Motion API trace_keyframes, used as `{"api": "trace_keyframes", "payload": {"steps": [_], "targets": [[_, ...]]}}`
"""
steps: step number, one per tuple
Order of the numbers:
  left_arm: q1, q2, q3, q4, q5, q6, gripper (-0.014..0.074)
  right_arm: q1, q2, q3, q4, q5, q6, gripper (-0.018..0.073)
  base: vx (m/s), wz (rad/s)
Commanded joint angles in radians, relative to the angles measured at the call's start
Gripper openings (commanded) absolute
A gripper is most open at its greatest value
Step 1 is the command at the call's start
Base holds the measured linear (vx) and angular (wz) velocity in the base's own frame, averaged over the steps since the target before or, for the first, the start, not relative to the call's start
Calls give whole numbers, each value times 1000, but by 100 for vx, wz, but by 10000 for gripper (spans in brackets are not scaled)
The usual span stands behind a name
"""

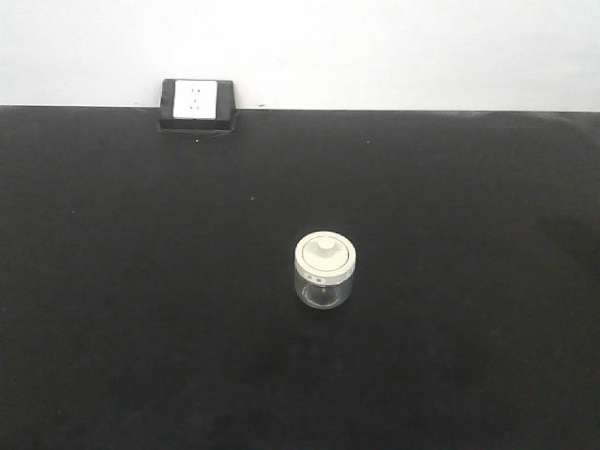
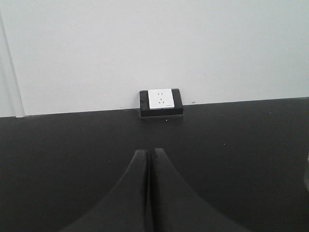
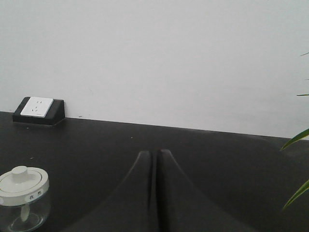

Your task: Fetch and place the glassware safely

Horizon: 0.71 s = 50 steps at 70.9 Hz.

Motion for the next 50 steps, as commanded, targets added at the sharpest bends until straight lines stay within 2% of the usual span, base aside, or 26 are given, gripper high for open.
{"api": "trace_keyframes", "payload": {"steps": [1,14,23,30,33,38,50], "targets": [[-7,-5,-26,-10,-63,-4,-7,-6,7,-26,-4,-22,-10,-1,0,0],[-7,-85,54,-12,-86,-4,-7,-6,7,-26,-4,-22,-10,-1,0,0],[-7,-81,150,-21,-148,-4,-7,-6,6,-26,-4,-22,-10,-1,0,0],[-7,-81,229,-21,-229,-4,-7,-6,6,-26,-4,-22,-10,-1,0,1],[-7,-81,271,-21,-299,-4,-7,-6,6,-26,-4,-22,-10,-1,0,0],[-7,-81,260,-8,-252,-4,-7,-6,6,-26,-4,-22,-10,-1,0,0],[-7,-81,261,-3,-240,-4,-7,-6,6,-26,-4,-22,-10,-1,0,0]]}}
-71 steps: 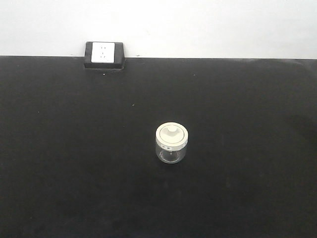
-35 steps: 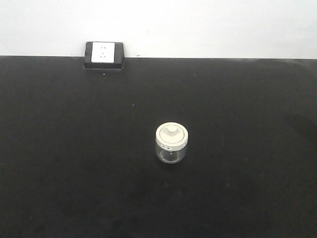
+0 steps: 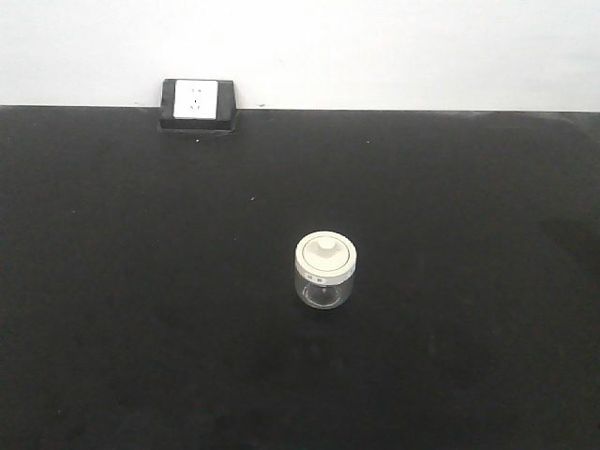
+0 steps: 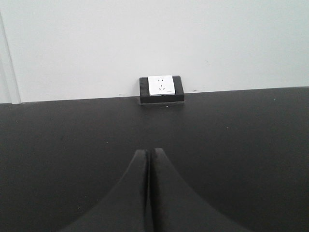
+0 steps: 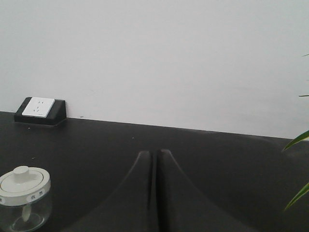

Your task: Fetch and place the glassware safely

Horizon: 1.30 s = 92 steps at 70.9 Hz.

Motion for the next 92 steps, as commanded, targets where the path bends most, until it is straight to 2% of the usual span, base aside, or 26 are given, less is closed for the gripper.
{"api": "trace_keyframes", "payload": {"steps": [1,12,92], "targets": [[-7,-13,32,1,-67,-4,-7,-5,6,-27,-3,-16,-10,-1,0,0],[-7,-12,31,1,-32,-4,-7,-5,6,-27,-3,-15,-10,-1,0,0],[-7,-12,31,1,-32,-4,-7,-5,6,-27,14,-11,-19,-1,0,0]]}}
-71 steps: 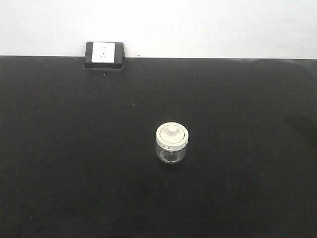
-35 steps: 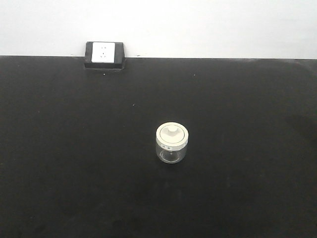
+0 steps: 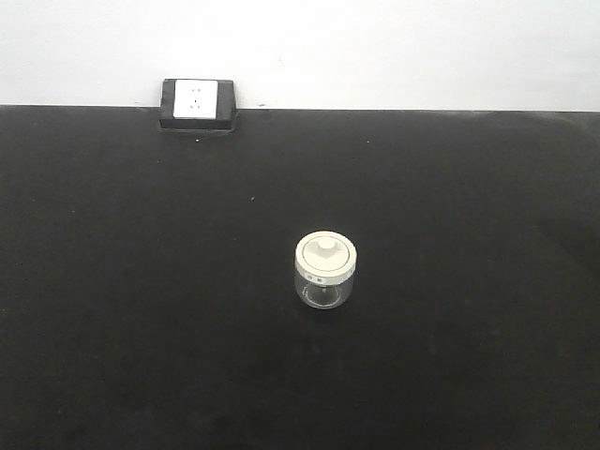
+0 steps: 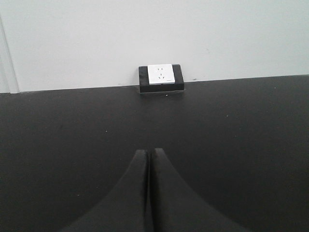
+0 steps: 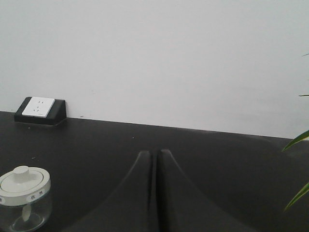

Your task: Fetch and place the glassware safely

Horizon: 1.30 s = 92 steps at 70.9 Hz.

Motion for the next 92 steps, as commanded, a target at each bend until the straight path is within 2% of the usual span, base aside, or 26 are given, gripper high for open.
{"api": "trace_keyframes", "payload": {"steps": [1,9,14,16,18,23,24,32,36,42,51,55,61,77,83,92], "targets": [[-7,-12,27,-2,-70,-4,-7,-5,6,-27,20,-9,-19,-1,0,0],[-7,-12,27,-2,-70,-4,-7,-5,6,-27,127,21,-94,-1,0,0],[-7,-12,27,-2,-70,-4,-7,-5,6,-27,250,46,-209,-1,0,0],[-7,-12,27,-2,-70,-4,-7,-5,6,-27,302,53,-275,-1,0,0],[-7,-12,27,-2,-70,-4,-7,-5,6,-27,400,61,-350,-1,0,0],[-7,-12,27,-2,-70,-4,-7,-5,6,-27,575,72,-524,-1,0,0],[-7,-12,27,-2,-70,-4,-7,-5,6,-27,621,73,-595,-1,0,0],[-7,-12,27,-2,-70,-4,-7,-5,6,-27,972,75,-928,-1,0,0],[-7,-12,27,-2,-70,-4,-7,-5,6,-27,1118,79,-1079,-1,0,0],[-7,-12,27,-2,-70,-4,-7,-5,6,-27,1318,86,-1287,-1,0,0],[-7,-12,27,-2,-70,-4,-7,-5,6,-27,1527,108,-1504,-1,0,0],[-7,-12,27,-2,-70,-4,-7,-5,6,-27,1564,108,-1543,-1,0,0],[-7,-12,27,-2,-70,-4,-7,-5,6,-27,1549,121,-1539,-1,0,0],[-7,-12,27,-2,-70,-4,-7,-5,3,-11,1335,123,-1315,-1,0,0],[-7,-12,27,-2,-70,-4,-7,-5,-9,27,1322,108,-1270,-1,0,0],[-7,-12,27,-2,-71,-4,-7,-5,-59,88,1343,108,-1265,-1,0,0]]}}
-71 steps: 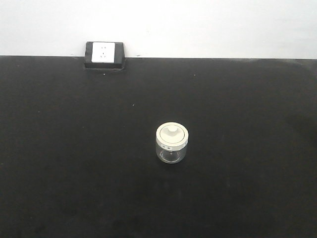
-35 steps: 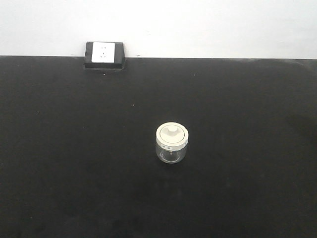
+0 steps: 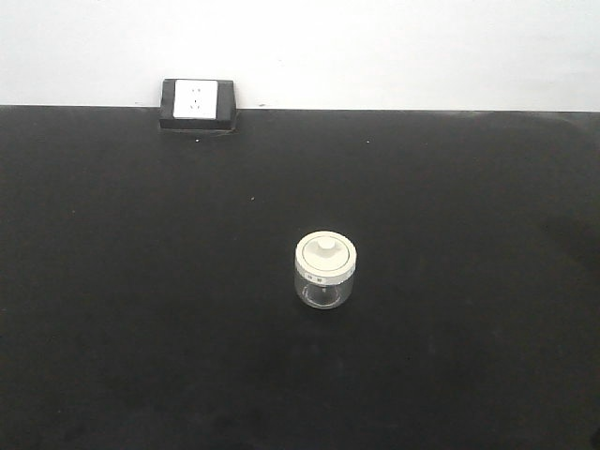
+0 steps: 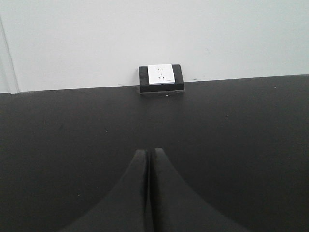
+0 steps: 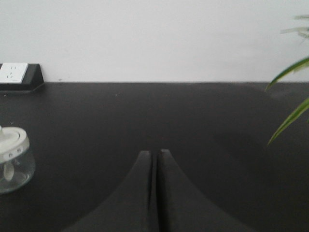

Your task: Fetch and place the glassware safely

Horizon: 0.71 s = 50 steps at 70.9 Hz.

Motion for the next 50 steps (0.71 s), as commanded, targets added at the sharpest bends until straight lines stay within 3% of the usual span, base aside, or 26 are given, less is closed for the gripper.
{"api": "trace_keyframes", "payload": {"steps": [1,19,50], "targets": [[-7,-12,27,-2,-71,-4,-7,-5,-32,20,-6,-82,15,-1,0,0],[-7,-12,27,-2,-71,-4,-7,0,-182,108,-18,-82,14,-1,0,0],[-7,-12,27,-2,-71,-4,-7,18,-179,107,-14,-68,-18,-1,0,0]]}}
